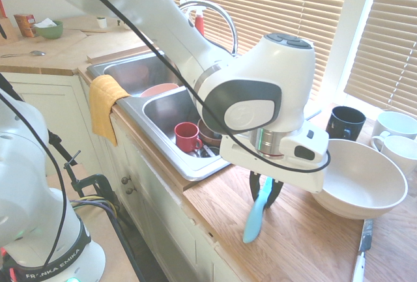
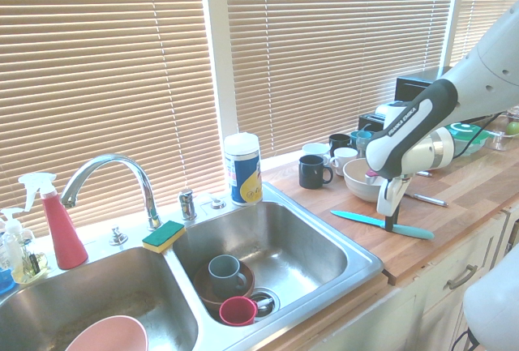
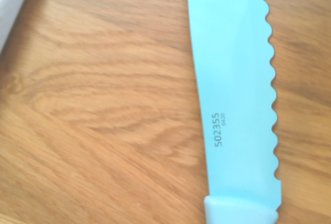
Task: Put the knife into the sink
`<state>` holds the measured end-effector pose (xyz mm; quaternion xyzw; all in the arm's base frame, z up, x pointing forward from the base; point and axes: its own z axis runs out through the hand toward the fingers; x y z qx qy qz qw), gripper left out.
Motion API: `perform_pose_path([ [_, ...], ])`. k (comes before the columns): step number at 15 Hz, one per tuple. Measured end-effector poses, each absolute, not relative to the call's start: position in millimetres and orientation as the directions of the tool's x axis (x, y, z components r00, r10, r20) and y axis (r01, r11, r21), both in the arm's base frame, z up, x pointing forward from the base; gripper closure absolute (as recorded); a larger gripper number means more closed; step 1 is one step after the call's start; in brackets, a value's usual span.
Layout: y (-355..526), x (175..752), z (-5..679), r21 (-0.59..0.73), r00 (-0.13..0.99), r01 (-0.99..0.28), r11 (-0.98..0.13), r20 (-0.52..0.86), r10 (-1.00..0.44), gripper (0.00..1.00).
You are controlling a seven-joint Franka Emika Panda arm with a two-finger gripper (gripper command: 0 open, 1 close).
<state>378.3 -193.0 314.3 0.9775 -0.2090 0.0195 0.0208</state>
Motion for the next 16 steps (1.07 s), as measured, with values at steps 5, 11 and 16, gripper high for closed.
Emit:
perform_pose_path([
  [5,-200,389,337,-0.007,0.889,-0.451,-0.893,0.085,-0.45,1.0],
  [11,-194,396,399,-0.061,0.874,-0.457,-0.887,0.157,-0.46,1.0],
  [16,-169,414,444,-0.104,0.856,-0.462,-0.881,0.205,-0.474,1.0],
])
